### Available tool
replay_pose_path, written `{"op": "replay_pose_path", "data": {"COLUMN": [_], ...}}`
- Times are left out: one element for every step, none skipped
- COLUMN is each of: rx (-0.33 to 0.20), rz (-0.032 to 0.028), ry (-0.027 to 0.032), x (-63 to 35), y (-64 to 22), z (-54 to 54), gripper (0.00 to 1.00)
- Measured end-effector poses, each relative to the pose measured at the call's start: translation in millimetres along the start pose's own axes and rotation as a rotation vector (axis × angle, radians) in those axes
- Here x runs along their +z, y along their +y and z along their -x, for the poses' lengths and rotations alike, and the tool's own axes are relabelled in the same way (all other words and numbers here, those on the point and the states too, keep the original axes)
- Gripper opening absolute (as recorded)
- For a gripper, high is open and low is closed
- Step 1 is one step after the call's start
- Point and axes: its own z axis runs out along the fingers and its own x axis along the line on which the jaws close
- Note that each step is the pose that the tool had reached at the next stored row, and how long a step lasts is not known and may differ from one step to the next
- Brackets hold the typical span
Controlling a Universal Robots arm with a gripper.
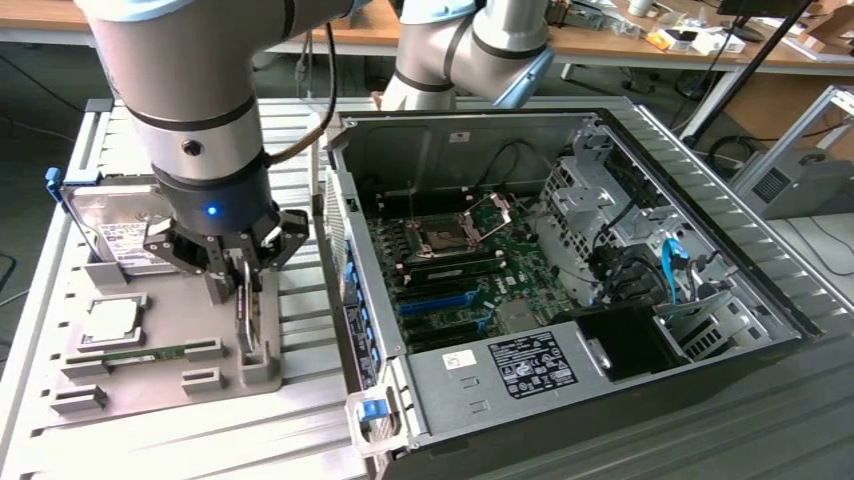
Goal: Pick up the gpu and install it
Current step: 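Pick up the gpu and move the gpu toward the slot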
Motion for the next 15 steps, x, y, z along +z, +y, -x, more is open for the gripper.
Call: {"op": "replay_pose_path", "data": {"rx": [0.000, 0.000, 0.000, 0.000, 0.000, 0.000, 0.000, 0.000, 0.000, 0.000, 0.000, 0.000, 0.000, 0.000, 0.000], "rz": [0.0000, 0.0000, 0.0000, 0.0000, 0.0001, 0.0000, 0.0000, 0.0000, -0.0001, -0.0001, 0.0001, -0.0001, 0.0000, 0.0000, 0.0000], "ry": [0.0001, 0.0000, 0.0000, 0.0000, 0.0000, 0.0000, 0.0000, 0.0000, 0.0001, 0.0001, -0.0001, 0.0001, 0.0000, 0.0000, 0.0000], "x": [-4.0, -7.9, -10.8, -14.6, -18.9, -23.3, -27.8, -32.3, -36.8, -40.8, -45.7, -50.5, -55.0, -59.3, -63.8], "y": [0.2, 0.4, 0.5, 0.7, 0.9, 1.1, 1.3, 1.5, 1.7, 1.9, 2.2, 2.4, 2.6, 2.8, 3.0], "z": [0.1, 0.2, 0.2, 0.3, 0.4, 0.6, 0.7, 0.8, 0.9, 1.0, 1.1, 1.2, 1.3, 1.4, 1.5], "gripper": [0.27, 0.27, 0.27, 0.27, 0.27, 0.27, 0.27, 0.27, 0.27, 0.27, 0.27, 0.27, 0.27, 0.27, 0.27]}}
